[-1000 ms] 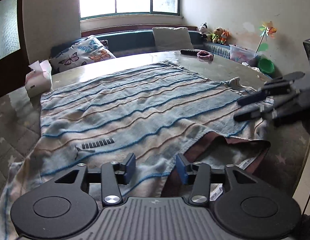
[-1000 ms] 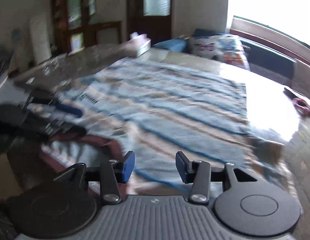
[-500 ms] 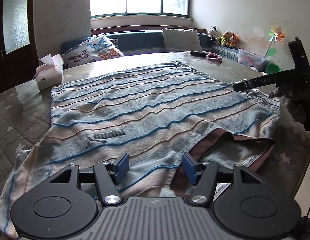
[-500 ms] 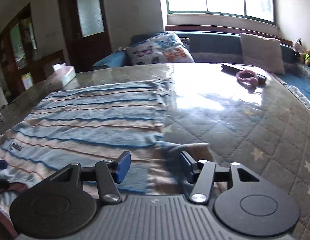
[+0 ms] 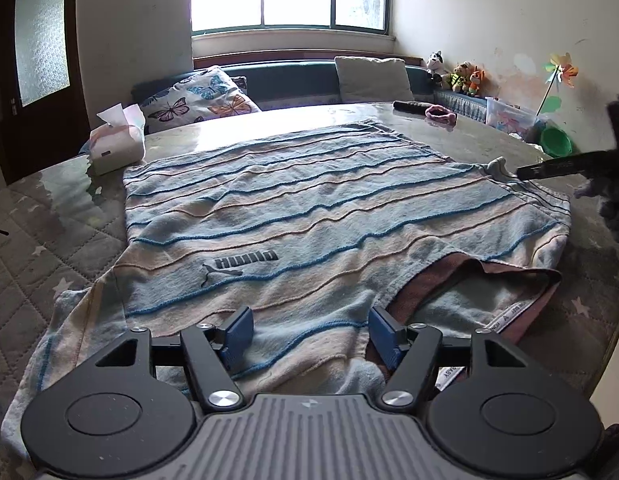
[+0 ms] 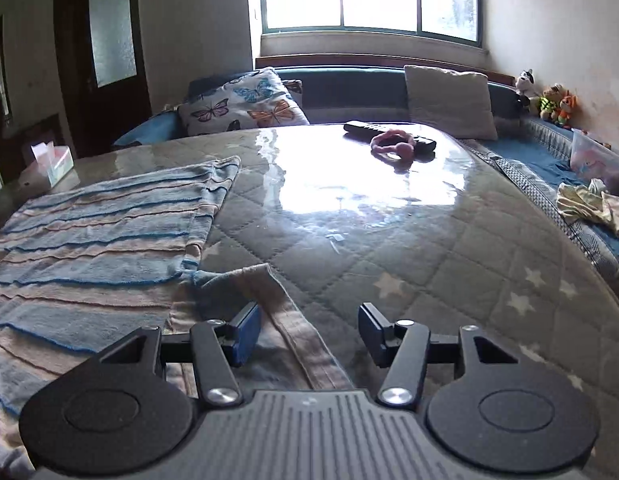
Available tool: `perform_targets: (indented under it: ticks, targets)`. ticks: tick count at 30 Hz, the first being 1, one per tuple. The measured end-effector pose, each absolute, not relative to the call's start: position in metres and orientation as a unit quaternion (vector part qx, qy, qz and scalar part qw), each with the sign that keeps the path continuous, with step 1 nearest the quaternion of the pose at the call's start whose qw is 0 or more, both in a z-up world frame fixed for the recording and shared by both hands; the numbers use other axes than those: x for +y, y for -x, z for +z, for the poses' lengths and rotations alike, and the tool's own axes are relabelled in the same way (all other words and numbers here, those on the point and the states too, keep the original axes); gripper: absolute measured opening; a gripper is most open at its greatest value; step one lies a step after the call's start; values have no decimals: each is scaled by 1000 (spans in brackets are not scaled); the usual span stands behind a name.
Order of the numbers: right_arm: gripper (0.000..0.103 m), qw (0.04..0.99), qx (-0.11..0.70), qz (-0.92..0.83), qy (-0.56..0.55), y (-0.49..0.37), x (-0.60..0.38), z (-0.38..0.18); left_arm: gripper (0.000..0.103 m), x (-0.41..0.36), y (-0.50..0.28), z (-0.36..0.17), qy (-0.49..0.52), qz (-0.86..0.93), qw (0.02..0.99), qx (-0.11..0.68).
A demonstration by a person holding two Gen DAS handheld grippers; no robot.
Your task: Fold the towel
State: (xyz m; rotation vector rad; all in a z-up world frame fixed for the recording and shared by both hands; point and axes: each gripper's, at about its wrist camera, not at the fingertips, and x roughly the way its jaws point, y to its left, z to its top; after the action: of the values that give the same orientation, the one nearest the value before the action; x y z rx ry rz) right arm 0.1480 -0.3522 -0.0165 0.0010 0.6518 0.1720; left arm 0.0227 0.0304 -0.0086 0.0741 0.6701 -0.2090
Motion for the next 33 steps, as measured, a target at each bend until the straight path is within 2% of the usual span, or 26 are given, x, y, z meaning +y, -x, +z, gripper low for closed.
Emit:
perform_targets:
  ticks: [4, 9, 11, 13, 15, 17, 19, 20, 21, 27, 33]
  targets:
    - [55, 946, 316, 76, -3, -122, -356, -14, 73, 26, -21, -3, -33, -104, 939, 325]
    - [54, 947, 318, 50, 15, -101, -358, -19, 90, 9, -22, 6, -36, -126, 942, 310]
    - [53, 947, 318, 40, 4, -97, -362, -22, 92, 0, -24, 10, -37, -137, 942, 304]
    - [50, 948, 316, 34, -10, -95, -364, -21, 95, -10, -28, 13, -42, -147, 943, 297]
    - [42, 949, 314, 33, -18, -93, -365, -21, 99, -21, -32, 17, -47, -155, 944, 288]
    - [35, 949, 313, 28, -24, -93, -364, -21, 99, -31, -38, 20, -51, -161, 944, 282]
    - [24, 950, 311, 22, -28, -93, -365, -21, 100, -43, -45, 21, -56, -166, 944, 279]
    - [15, 950, 310, 22, -33, -93, -366, -20, 100, -49, -48, 22, -59, -169, 944, 278]
    - [12, 950, 310, 23, -42, -93, -368, -20, 100, -55, -52, 22, -63, -172, 943, 278]
    - [7, 953, 294, 34, -64, -87, -371, -6, 100, -87, -63, 15, -82, -192, 935, 287]
    - [6, 961, 257, 84, -65, -75, -357, 28, 100, -97, -61, 3, -92, -198, 928, 301]
